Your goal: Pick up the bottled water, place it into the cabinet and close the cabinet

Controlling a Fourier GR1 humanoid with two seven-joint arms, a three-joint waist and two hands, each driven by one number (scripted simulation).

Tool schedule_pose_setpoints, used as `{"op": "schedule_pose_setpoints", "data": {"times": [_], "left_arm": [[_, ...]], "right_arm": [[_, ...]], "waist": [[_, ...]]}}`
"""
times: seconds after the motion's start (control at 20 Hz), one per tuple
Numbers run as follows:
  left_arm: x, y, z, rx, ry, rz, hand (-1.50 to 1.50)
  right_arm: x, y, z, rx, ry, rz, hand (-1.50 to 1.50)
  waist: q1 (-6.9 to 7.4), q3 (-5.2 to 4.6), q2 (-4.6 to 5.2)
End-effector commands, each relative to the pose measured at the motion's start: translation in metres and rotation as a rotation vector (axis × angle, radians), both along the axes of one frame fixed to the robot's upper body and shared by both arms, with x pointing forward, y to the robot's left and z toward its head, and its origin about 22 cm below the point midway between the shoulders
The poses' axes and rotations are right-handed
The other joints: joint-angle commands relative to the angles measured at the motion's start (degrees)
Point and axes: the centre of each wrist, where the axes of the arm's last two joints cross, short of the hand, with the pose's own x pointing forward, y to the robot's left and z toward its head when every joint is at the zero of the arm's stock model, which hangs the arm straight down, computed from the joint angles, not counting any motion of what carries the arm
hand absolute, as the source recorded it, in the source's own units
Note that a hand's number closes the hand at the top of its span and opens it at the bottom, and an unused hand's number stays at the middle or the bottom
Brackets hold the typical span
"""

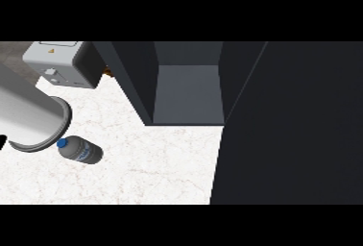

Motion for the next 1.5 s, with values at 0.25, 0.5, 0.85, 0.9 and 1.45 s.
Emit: {"op": "schedule_pose_setpoints", "data": {"times": [0.25,0.5,0.85,0.9,1.45], "left_arm": [[0.013,0.003,0.003,0.046,-0.029,0.036,-1.50],[0.036,0.018,-0.016,0.055,-0.006,0.069,-1.50],[0.054,0.030,-0.032,0.093,0.038,0.103,-1.50],[0.053,0.033,-0.063,0.115,0.050,0.127,-1.50],[0.067,0.048,-0.149,0.126,0.124,0.101,-1.50]], "right_arm": [[-0.021,-0.003,0.027,-0.005,-0.071,-0.019,-1.50],[-0.035,-0.006,0.034,-0.008,-0.053,-0.001,-1.50],[-0.030,-0.007,0.024,0.008,-0.050,-0.022,-1.50],[-0.038,-0.008,0.032,-0.013,-0.061,-0.002,-1.50],[-0.033,0.002,0.029,0.003,-0.067,-0.006,-1.50]], "waist": [[-0.09,-0.01,0.22],[-0.56,-0.04,0.20],[-0.47,0.01,0.22],[-0.78,-0.06,0.22],[-0.64,-0.09,0.19]]}}
